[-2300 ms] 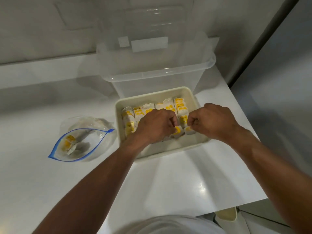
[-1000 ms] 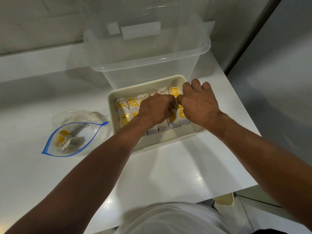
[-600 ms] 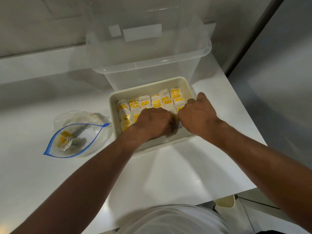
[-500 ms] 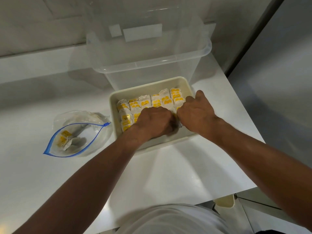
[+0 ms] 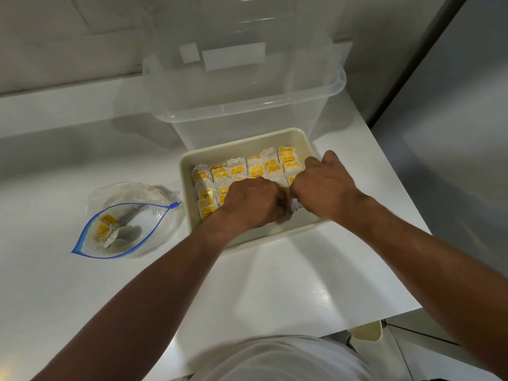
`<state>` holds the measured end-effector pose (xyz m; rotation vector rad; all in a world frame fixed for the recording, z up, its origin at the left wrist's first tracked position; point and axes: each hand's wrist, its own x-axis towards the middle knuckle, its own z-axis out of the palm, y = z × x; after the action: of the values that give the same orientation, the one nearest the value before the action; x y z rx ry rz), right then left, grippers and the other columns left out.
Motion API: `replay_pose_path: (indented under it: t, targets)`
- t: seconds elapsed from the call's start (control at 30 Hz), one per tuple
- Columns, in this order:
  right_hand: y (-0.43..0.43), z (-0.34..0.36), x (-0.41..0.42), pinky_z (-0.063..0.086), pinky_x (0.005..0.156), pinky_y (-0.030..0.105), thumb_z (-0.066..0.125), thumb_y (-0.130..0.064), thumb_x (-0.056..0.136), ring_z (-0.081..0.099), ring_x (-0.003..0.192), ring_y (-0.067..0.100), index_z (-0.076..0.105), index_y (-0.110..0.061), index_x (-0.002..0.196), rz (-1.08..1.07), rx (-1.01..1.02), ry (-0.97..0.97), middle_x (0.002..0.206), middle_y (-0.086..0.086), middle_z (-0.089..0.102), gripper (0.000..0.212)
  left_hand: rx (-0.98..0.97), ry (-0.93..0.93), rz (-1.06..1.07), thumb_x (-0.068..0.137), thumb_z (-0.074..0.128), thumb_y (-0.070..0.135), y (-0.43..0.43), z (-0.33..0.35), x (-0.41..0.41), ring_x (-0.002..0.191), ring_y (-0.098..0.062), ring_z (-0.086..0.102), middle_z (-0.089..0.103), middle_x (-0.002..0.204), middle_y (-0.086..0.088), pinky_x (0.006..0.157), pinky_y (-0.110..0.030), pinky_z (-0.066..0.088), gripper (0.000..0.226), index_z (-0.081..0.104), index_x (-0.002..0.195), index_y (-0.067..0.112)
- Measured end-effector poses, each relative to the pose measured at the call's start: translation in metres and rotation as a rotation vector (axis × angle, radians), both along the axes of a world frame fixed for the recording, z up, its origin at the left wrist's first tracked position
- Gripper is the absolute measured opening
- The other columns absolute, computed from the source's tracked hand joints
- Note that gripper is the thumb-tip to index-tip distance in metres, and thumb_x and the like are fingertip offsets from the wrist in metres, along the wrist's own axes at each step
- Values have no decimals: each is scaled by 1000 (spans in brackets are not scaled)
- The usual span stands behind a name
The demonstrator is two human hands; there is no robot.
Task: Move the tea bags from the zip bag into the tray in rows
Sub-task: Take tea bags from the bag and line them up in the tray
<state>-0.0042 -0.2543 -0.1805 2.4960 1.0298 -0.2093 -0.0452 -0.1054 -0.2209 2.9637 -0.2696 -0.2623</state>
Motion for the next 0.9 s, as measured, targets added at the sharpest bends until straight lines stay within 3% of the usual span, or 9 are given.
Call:
replay_pose_path:
  t: [0.07, 0.27, 0.4, 0.47, 0.63, 0.9]
  targets:
    - [-1, -1, 4, 27, 78, 37, 50, -35, 95, 48, 96, 18, 65, -31, 106, -21, 105, -8, 93, -7, 59, 19, -68, 24, 54, 85, 54, 55, 4, 6, 1, 95, -20, 63, 69, 98, 8, 64, -28, 36, 28, 70, 103, 41]
    - [-6, 10, 9, 40, 75, 31, 52, -51, 93, 54, 105, 17, 67, -40, 110, -126, 427, 103, 111, -12, 66, 25, -186, -7, 146, 85, 57, 54, 29, 25, -3, 87, -9, 61, 67, 78, 20, 74, -31, 53, 18, 67, 91, 40]
    - [-2, 15, 6, 41, 73, 28, 59, -54, 89, 59, 100, 13, 69, -43, 104, -171, 575, 243, 108, -18, 66, 21, -216, -71, 181, 87, 60, 52, 51, 43, -21, 82, -6, 62, 69, 81, 18, 69, -25, 47, 19, 69, 95, 38]
    - [5, 17, 2, 48, 75, 31, 61, -53, 87, 60, 91, 10, 70, -44, 101, -168, 624, 288, 105, -19, 67, 19, -239, -62, 234, 87, 62, 54, 64, 49, -35, 79, -4, 59, 67, 81, 20, 63, -24, 42, 18, 68, 96, 39]
    - [39, 23, -17, 52, 73, 34, 67, -49, 85, 58, 70, 0, 72, -39, 95, -113, 720, 443, 86, -24, 65, 14, -301, -83, 353, 86, 63, 51, 103, 57, -70, 81, -5, 59, 66, 83, 21, 67, -27, 43, 16, 68, 95, 40]
    - [112, 29, -47, 45, 67, 27, 68, -50, 82, 57, 66, -1, 72, -39, 89, 0, 787, 487, 70, -21, 63, 14, -386, -107, 444, 88, 64, 50, 167, 50, -119, 59, 4, 54, 68, 83, 18, 64, -25, 47, 16, 70, 87, 35]
